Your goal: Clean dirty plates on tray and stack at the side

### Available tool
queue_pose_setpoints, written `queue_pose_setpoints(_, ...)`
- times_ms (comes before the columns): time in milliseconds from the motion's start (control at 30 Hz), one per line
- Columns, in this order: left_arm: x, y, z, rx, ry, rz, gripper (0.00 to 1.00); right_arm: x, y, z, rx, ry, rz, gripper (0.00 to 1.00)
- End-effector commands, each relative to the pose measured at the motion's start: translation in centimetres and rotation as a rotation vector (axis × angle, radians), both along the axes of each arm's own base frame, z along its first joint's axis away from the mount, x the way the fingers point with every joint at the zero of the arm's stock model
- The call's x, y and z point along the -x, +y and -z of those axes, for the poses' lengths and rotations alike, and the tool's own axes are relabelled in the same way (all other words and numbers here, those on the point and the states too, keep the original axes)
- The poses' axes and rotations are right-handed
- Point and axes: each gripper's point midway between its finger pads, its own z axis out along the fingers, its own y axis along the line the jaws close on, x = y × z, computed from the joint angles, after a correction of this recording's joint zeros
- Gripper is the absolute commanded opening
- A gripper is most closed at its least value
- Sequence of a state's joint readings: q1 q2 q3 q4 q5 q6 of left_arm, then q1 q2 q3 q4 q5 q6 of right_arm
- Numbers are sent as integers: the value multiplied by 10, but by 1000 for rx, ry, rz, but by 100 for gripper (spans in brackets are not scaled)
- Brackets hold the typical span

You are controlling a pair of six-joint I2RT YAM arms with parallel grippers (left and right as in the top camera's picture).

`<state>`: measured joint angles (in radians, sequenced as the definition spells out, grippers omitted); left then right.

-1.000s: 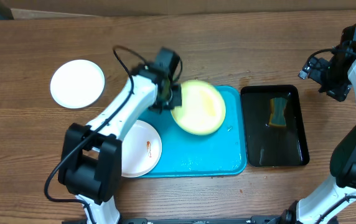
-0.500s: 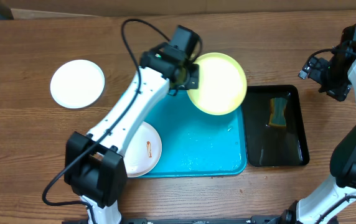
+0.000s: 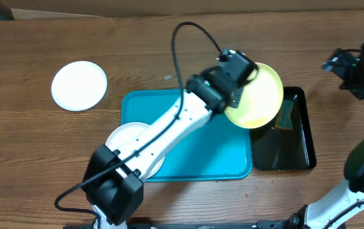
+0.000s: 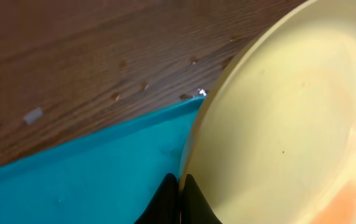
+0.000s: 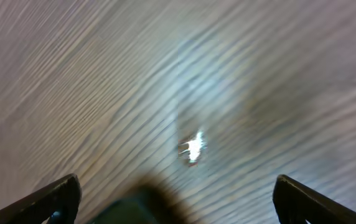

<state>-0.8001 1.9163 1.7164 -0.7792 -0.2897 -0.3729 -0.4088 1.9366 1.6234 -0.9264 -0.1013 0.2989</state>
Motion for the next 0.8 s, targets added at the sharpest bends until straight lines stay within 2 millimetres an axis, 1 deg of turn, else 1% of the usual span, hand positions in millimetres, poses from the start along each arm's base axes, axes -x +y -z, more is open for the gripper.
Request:
queue_pose_setpoints(0, -3, -6, -29, -100, -167, 6, 4, 5, -16, -10, -26, -32, 58, 100)
queue_pose_setpoints(100, 5, -20, -42, -169, -270, 41, 4, 10, -27, -10, -26, -33, 83, 100)
queue_pose_setpoints(167, 12, -31, -53, -212, -341, 66, 4, 12, -31, -10, -26, -33, 92, 100)
queue_pose_setpoints(267, 25, -46, -70, -294, -454, 99, 4, 12, -31, -10, -26, -33, 93, 100)
queue_pose_setpoints(433, 51, -67, -106, -444, -649, 140, 4, 12, -31, -10, -26, -32, 94, 100)
queue_pose_setpoints(500, 59, -73, -120, -501, -708, 151, 4, 12, -31, -10, -26, -33, 93, 100)
queue_pose_setpoints(600, 67, -77, -131, -557, -757, 158, 4, 12, -31, -10, -26, -33, 93, 100)
queue_pose_setpoints(700, 73, -79, -139, -590, -785, 154, 4, 12, -31, -10, -26, -32, 93, 100)
queue_pose_setpoints(767, 74, -80, -140, -596, -789, 159, 4, 12, -31, -10, -26, -33, 94, 100)
